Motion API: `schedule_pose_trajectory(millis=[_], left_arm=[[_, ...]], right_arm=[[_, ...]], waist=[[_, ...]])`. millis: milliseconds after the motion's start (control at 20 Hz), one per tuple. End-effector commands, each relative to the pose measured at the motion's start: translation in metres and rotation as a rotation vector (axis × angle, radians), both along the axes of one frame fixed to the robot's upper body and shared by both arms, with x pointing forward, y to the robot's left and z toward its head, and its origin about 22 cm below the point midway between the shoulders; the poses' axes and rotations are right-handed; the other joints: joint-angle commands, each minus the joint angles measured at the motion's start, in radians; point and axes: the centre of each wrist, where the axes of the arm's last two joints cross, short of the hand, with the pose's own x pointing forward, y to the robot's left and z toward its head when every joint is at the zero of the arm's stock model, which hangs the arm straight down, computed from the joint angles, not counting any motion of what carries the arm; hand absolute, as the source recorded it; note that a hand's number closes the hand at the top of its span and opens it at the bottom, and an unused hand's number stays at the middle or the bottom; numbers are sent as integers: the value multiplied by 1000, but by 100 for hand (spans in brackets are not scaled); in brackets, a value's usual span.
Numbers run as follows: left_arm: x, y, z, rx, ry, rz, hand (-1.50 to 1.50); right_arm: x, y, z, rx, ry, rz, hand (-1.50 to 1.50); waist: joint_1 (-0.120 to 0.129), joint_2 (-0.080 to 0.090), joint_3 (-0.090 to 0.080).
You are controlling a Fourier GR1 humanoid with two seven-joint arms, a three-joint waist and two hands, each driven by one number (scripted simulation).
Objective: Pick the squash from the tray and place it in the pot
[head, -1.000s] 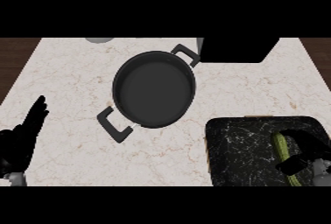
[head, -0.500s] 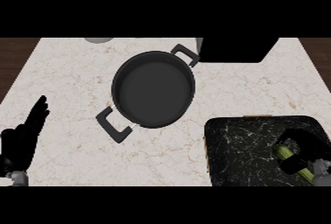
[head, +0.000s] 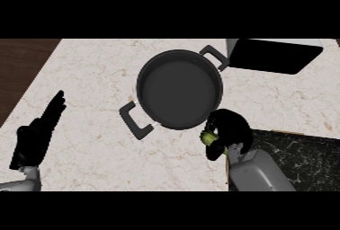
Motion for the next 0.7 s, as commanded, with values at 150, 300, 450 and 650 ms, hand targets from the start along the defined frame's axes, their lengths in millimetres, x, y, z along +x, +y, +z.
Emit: schedule_pose_trajectory(millis=[150,300,450,650], left_arm=[[11,-10,3,24,2,-63,0],[11,-18,1,6,14,-65,0],[14,-12,3,15,10,-44,0],[15,-14,1,11,20,-48,0]], right_arm=[[4,101,48,-183,-296,20,150],[6,122,63,-268,-453,-13,150],[12,137,92,-327,-634,-85,150],[15,152,114,-319,-754,-158,150]], waist=[[53,0,0],[46,-11,0],[31,-20,-1],[25,-15,2]])
